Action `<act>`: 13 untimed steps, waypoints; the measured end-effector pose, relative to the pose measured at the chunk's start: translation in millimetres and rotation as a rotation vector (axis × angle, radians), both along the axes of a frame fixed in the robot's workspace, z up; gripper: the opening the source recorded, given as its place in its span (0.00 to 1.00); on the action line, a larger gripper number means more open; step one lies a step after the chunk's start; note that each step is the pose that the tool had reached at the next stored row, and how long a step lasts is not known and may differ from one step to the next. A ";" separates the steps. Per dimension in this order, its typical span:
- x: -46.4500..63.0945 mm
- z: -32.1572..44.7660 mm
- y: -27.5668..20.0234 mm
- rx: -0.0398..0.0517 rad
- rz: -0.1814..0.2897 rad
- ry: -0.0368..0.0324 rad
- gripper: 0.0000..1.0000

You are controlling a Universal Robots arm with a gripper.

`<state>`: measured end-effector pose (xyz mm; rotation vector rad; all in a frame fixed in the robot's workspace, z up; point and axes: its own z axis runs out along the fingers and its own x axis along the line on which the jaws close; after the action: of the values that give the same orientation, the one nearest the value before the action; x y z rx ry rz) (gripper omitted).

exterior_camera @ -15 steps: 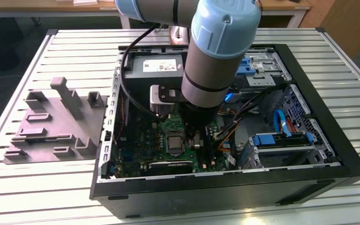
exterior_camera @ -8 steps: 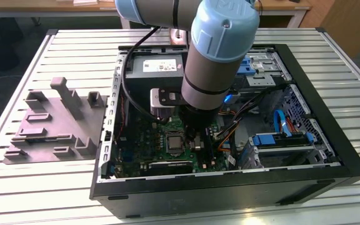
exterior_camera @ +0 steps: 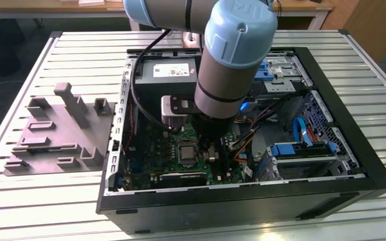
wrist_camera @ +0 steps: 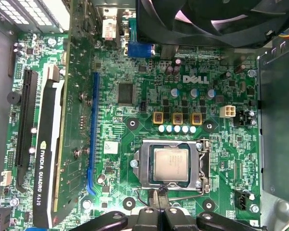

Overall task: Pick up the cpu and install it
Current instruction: 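Install the first cpu locking lever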

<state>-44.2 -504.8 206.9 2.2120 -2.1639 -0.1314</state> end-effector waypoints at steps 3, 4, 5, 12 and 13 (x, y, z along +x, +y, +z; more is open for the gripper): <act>0.0 -1.4 0.0 -0.0001 0.000 -0.0009 0.11; 0.0 -2.0 0.0 -0.0001 0.000 -0.0009 0.11; 0.0 -2.5 0.0 -0.0001 0.000 -0.0010 0.11; -0.1 -8.2 -0.4 -0.0002 0.000 -0.0009 0.11; -0.1 -8.7 -0.6 -0.0002 0.000 -0.0009 0.11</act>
<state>-44.3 -505.4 198.2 2.2122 -2.1644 -0.1302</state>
